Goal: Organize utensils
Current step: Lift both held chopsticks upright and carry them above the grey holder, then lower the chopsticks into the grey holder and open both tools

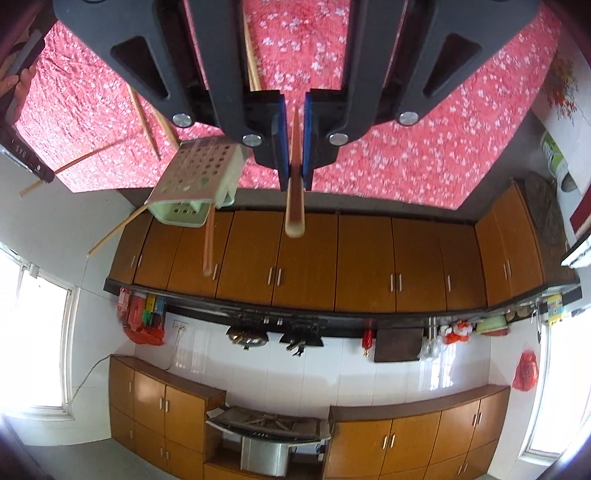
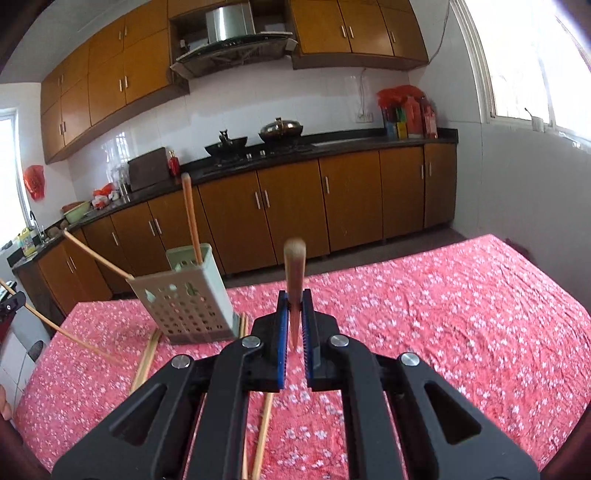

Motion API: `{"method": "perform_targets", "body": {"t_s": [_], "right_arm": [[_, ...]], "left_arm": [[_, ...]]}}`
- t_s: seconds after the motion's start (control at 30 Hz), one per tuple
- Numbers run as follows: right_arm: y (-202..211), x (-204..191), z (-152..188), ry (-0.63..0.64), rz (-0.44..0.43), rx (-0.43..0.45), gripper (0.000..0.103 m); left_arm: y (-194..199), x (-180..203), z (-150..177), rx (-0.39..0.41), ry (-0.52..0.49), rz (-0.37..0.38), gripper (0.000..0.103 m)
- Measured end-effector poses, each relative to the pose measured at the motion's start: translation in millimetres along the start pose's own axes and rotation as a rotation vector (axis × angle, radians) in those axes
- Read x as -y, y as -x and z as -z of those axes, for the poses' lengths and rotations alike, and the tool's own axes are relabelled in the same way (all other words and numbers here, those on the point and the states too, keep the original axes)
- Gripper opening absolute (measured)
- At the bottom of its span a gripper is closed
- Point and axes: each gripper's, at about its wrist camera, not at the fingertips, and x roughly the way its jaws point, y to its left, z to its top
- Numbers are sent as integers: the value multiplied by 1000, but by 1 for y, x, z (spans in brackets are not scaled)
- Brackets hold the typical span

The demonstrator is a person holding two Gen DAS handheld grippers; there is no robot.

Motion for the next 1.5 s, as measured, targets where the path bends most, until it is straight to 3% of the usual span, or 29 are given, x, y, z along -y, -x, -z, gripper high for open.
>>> {"method": "perform_targets", "body": {"t_s": [0.43, 0.6, 0.73, 0.9, 1.17, 1.5], "right_arm": [[34, -54, -78, -14, -220, 221, 8], [28, -72, -98, -2, -229, 333, 8], [13, -78, -105, -6, -217, 373, 8], [-23, -78, -102, -17, -190, 349, 8], [-57, -77, -86, -9, -174, 256, 8], [-44, -75, -85, -9, -178, 240, 12]], "left_arm": [[24, 53, -66, 159, 35, 129, 8], [16, 70, -95, 237, 54, 133, 8], [-3, 79, -116, 273, 75, 125, 8], [-34, 84, -121, 252, 75, 117, 8], [-82, 84, -99, 152, 73, 117, 8], [-70, 75, -97, 151, 81, 109, 13]]}}
